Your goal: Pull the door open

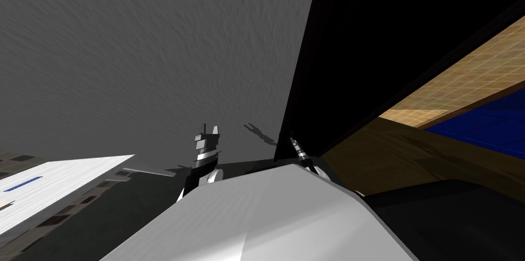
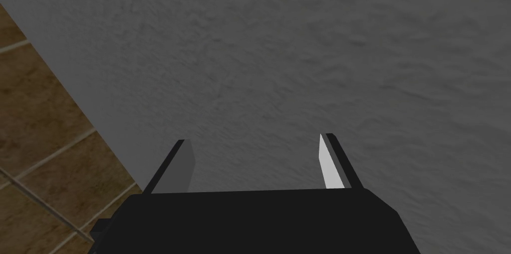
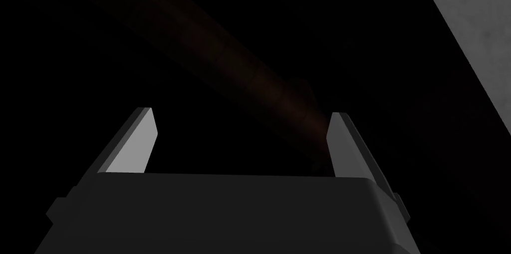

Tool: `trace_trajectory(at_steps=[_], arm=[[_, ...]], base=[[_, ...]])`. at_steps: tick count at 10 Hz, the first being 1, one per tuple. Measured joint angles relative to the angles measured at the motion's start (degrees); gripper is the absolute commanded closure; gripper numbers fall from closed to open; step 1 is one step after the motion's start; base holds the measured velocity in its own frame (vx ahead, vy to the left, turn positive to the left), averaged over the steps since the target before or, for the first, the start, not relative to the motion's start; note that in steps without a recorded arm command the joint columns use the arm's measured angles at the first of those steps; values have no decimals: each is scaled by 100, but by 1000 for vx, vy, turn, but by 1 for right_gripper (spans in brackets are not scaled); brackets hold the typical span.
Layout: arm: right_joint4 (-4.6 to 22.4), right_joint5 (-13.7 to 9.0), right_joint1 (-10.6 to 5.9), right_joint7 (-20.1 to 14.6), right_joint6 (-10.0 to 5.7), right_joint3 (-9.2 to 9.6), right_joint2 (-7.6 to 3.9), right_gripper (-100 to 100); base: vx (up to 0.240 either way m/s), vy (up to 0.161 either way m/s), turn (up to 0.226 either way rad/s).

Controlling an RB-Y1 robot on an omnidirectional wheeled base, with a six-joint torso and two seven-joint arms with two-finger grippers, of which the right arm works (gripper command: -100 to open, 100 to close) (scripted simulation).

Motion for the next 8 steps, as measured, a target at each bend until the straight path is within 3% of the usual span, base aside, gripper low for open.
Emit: trace_trajectory(at_steps=[8], arm=[[9,-389,-143,-1143,125,58,133,-100]], base=[[-44,-23,44]])
